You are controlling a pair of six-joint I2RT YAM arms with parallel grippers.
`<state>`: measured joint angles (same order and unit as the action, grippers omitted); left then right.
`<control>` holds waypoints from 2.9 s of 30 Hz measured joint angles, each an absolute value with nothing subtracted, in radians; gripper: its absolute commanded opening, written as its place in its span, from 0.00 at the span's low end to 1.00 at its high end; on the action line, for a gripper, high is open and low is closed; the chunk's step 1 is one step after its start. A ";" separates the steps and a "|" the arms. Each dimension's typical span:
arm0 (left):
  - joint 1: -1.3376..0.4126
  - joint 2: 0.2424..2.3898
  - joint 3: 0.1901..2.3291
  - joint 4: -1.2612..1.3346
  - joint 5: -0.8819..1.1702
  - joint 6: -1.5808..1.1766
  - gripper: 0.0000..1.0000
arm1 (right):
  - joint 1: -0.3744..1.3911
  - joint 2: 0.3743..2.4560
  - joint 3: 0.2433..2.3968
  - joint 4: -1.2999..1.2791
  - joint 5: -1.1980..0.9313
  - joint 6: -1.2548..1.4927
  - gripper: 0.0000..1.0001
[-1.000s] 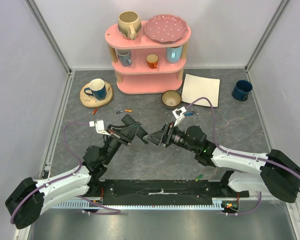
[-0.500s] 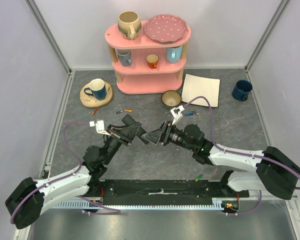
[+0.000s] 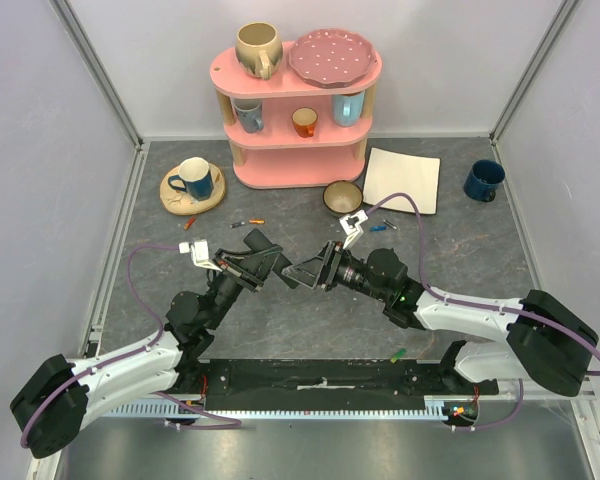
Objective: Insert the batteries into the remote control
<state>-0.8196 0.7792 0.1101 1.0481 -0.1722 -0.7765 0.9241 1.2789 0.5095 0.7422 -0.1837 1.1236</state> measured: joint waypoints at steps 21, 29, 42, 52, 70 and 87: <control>-0.819 0.779 0.110 1.040 -0.172 -0.776 0.02 | 0.923 1.295 0.509 0.767 -0.189 1.145 0.53; -0.819 0.779 0.110 1.041 -0.173 -0.776 0.02 | 0.923 1.296 0.509 0.770 -0.191 1.145 0.51; -0.819 0.779 0.119 1.029 -0.174 -0.775 0.02 | 0.920 1.296 0.509 0.771 -0.196 1.145 0.50; -0.819 0.779 0.128 1.025 -0.173 -0.768 0.02 | 0.919 1.293 0.505 0.784 -0.205 1.144 0.49; -0.819 0.781 0.134 1.019 -0.172 -0.760 0.02 | 0.919 1.292 0.500 0.784 -0.205 1.145 0.61; -0.819 0.793 0.134 1.000 -0.182 -0.762 0.02 | 0.919 1.229 0.548 0.557 -0.194 1.050 0.90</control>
